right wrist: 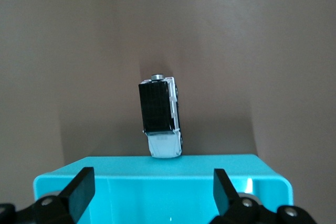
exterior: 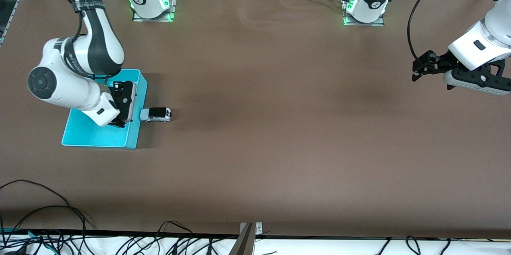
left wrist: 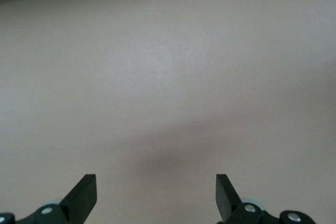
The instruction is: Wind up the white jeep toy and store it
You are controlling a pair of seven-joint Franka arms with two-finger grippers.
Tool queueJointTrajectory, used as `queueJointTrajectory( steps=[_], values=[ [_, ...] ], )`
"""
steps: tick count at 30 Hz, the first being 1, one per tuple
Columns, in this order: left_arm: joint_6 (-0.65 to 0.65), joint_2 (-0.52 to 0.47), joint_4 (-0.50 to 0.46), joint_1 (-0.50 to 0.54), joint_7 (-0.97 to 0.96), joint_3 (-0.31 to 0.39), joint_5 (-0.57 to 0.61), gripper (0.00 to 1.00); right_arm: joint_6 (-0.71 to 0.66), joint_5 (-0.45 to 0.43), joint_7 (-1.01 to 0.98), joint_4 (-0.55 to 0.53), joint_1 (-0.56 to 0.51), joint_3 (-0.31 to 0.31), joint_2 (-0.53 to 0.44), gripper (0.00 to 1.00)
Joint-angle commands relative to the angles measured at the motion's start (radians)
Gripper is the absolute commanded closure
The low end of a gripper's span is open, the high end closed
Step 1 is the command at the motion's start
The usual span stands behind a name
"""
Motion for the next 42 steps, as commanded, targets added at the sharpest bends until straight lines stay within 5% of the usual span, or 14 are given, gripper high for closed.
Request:
queueJointTrajectory(
  steps=[1,7,29,32,39,42],
  values=[
    [-0.029,-0.015,0.011,-0.005,-0.012,0.014,-0.023,0.0,0.121,0.021,-0.096,-0.103,-0.002,0.026,-0.027,0.0],
    [-0.086,0.048,0.112,-0.008,-0.017,0.014,-0.026,0.0,0.276,0.021,-0.134,-0.192,0.002,0.046,-0.018,0.0],
    [-0.123,0.056,0.117,0.011,-0.071,0.015,-0.045,0.0,0.511,0.021,-0.134,-0.253,0.002,0.055,0.096,0.01],
    [-0.124,0.057,0.112,0.021,-0.071,0.014,-0.043,0.0,0.561,0.021,-0.134,-0.285,0.002,0.056,0.097,0.07],
    [-0.126,0.051,0.118,0.023,-0.072,0.014,-0.037,0.0,0.577,0.021,-0.133,-0.29,0.002,0.067,0.099,0.54],
    [-0.132,0.05,0.117,0.023,-0.074,0.012,-0.036,0.0,0.574,0.021,-0.131,-0.289,0.002,0.067,0.099,0.62]
  ],
)
